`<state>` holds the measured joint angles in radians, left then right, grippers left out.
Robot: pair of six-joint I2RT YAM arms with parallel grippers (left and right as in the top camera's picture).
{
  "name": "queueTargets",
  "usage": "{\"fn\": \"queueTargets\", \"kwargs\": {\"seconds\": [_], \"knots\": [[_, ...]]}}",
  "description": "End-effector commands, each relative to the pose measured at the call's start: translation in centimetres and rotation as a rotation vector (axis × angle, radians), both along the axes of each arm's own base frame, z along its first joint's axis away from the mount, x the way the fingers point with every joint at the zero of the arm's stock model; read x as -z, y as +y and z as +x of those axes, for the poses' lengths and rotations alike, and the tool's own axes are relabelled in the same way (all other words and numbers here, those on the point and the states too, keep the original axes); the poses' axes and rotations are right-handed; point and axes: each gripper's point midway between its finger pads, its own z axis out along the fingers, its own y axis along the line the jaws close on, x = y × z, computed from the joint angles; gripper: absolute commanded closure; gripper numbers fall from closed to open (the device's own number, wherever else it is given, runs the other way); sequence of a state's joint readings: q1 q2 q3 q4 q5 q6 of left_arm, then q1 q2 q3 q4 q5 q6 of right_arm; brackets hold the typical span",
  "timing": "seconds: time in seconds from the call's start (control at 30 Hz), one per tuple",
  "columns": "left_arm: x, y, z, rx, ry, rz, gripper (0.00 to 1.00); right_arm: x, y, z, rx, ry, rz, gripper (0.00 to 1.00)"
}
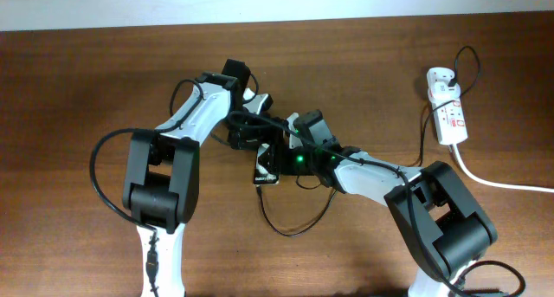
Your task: Plug charger to phone and switch on socket
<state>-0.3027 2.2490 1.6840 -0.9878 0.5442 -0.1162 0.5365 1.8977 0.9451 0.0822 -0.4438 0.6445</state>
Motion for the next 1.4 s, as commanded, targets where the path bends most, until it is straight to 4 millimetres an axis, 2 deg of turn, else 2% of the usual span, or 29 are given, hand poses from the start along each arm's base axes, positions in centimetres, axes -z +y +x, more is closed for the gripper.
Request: {"fn": "queueTargets", "kwargs": {"seconds": [0.0, 0.1, 0.23, 0.3, 0.4, 0.53, 0.6, 0.63, 0.67, 0.77, 0.87, 0.9, 0.93, 1.0, 1.1, 1.17, 1.2, 1.23, 1.3, 1.33, 1.37], "knots": [[2.6, 0.2, -1.5, 0.024, 0.062, 0.025, 0.21, 0.5, -0.3, 0.5, 0.022, -0.010, -0.024, 0.47], [2.6, 0.2, -1.4, 0.024, 0.059, 0.024, 0.18, 0.5, -0.3, 0.5, 0.021, -0.009, -0.023, 0.49], [2.6, 0.2, -1.4, 0.024, 0.056, 0.024, 0.04, 0.5, -0.3, 0.5, 0.021, -0.010, -0.023, 0.49], [2.6, 0.2, -1.3, 0.024, 0.055, 0.024, 0.03, 0.3, -0.1, 0.5, 0.017, -0.014, -0.013, 0.56], [2.6, 0.2, -1.4, 0.024, 0.055, 0.024, 0.03, -1.1, 1.0, 1.1, 0.000, -0.050, 0.060, 0.67], [2.6, 0.1, -1.3, 0.024, 0.055, 0.023, 0.01, -1.2, 1.0, 1.3, 0.012, -0.053, 0.061, 0.82], [2.6, 0.1, -1.3, 0.024, 0.054, 0.023, 0.00, -1.1, 0.9, 1.2, 0.013, -0.047, 0.058, 0.81], [2.6, 0.1, -1.3, 0.032, 0.047, 0.020, 0.00, -1.2, 1.2, 0.8, -0.010, -0.032, 0.076, 0.85], [2.6, 0.1, -1.2, 0.055, 0.030, 0.015, 0.01, -1.4, 1.3, 0.6, -0.024, -0.020, 0.096, 0.96], [2.0, 0.4, -0.9, 0.057, 0.023, -0.018, 0.00, -2.6, 0.4, 0.9, -0.086, -0.015, 0.182, 0.96], [-1.4, -0.7, -0.6, 0.113, -0.033, -0.209, 0.00, -5.0, -0.3, 0.5, -0.204, -0.020, 0.332, 0.96], [-3.1, -1.0, -0.5, 0.128, -0.059, -0.281, 0.01, -5.8, -0.6, 0.6, -0.226, -0.031, 0.373, 0.96], [-5.5, -1.4, -0.5, 0.153, -0.097, -0.389, 0.02, -6.8, -0.8, 0.7, -0.251, -0.050, 0.416, 0.96], [-11.6, -2.5, -0.6, 0.196, -0.199, -0.631, 0.06, -8.7, -1.0, 0.9, -0.306, -0.105, 0.494, 0.96], [-16.5, -3.2, -1.3, 0.232, -0.273, -0.788, 0.12, -10.5, -1.4, 2.4, -0.261, -0.137, 0.543, 0.96], [-20.0, -3.5, -1.8, 0.267, -0.345, -0.890, 0.13, -13.0, -1.3, 3.6, -0.237, -0.188, 0.608, 0.96], [-20.9, -3.3, -1.9, 0.273, -0.372, -0.900, 0.15, -14.1, -1.3, 3.8, -0.238, -0.215, 0.631, 0.96], [-21.6, -2.9, -1.8, 0.273, -0.396, -0.902, 0.23, -15.1, -1.2, 4.0, -0.234, -0.231, 0.658, 0.96], [-23.1, -2.3, -1.5, 0.267, -0.425, -0.962, 0.38, -15.6, -1.2, 4.0, -0.236, -0.247, 0.670, 0.96], [-24.7, -1.2, -1.1, 0.252, -0.453, -1.048, 0.49, -15.6, -1.2, 4.0, -0.236, -0.246, 0.670, 0.96], [-25.1, -0.7, -1.0, 0.244, -0.462, -1.073, 0.51, -15.6, -1.2, 4.1, -0.236, -0.247, 0.669, 0.96]]}}
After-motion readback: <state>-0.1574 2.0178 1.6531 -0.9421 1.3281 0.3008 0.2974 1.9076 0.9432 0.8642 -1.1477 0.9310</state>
